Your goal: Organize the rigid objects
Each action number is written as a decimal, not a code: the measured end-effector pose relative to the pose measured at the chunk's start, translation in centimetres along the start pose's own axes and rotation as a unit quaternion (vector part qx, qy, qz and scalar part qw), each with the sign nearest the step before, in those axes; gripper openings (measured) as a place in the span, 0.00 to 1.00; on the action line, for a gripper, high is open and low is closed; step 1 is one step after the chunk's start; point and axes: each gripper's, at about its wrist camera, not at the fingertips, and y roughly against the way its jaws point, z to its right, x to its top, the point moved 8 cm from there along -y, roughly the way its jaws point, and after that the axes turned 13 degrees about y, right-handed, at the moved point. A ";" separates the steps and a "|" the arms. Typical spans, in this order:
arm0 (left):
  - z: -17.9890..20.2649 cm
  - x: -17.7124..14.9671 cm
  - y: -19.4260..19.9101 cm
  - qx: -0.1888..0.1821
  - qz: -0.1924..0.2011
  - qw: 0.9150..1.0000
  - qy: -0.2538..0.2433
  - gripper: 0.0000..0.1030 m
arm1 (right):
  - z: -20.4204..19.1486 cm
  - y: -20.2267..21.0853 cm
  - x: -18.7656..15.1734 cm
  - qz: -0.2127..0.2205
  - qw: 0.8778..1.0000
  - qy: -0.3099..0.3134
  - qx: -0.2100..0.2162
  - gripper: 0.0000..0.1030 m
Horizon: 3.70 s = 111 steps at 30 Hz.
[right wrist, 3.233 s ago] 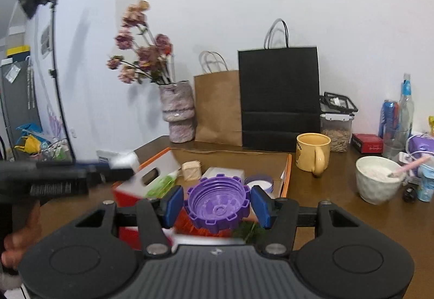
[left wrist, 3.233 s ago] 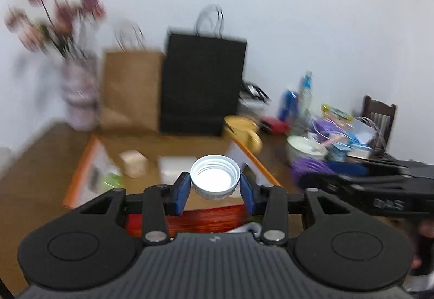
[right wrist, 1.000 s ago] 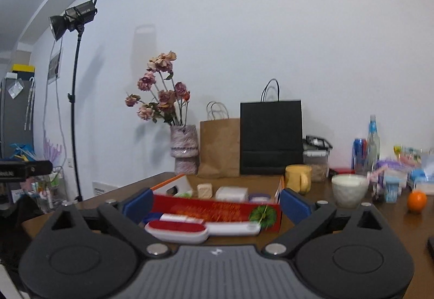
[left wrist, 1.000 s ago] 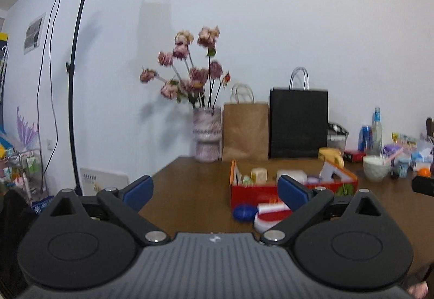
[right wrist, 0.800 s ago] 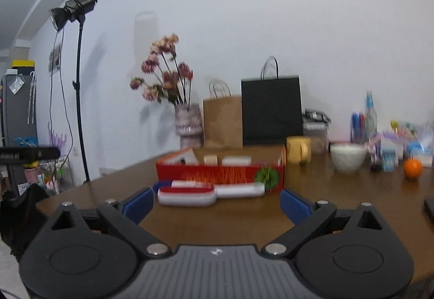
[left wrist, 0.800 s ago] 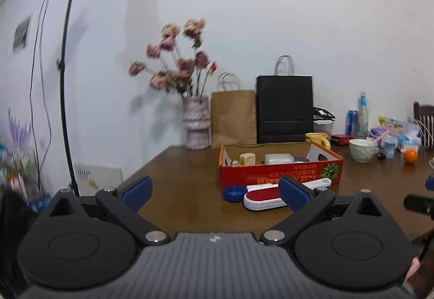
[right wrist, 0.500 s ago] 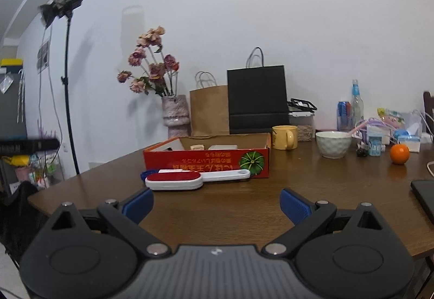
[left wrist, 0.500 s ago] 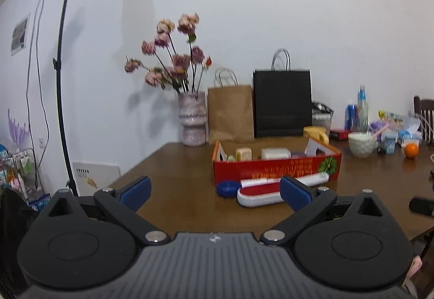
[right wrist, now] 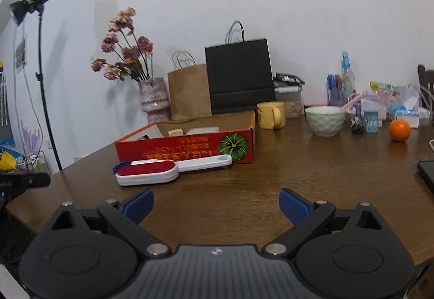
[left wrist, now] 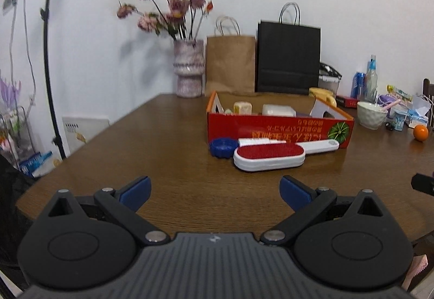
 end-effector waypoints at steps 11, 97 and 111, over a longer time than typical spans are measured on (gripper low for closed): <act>1.7 1.7 -10.0 -0.031 -0.082 0.996 0.027 0.91 | 3.3 -12.6 3.2 -0.082 0.995 -0.021 0.050 0.49; -4.6 -1.0 -4.6 -0.067 -0.059 0.993 0.070 0.64 | -5.8 -5.6 -1.9 -0.109 0.992 -0.040 0.056 0.30; -3.6 -1.6 -3.7 -0.073 -0.056 0.992 0.088 0.46 | -4.6 -6.7 -2.2 -0.095 0.985 -0.127 0.067 0.14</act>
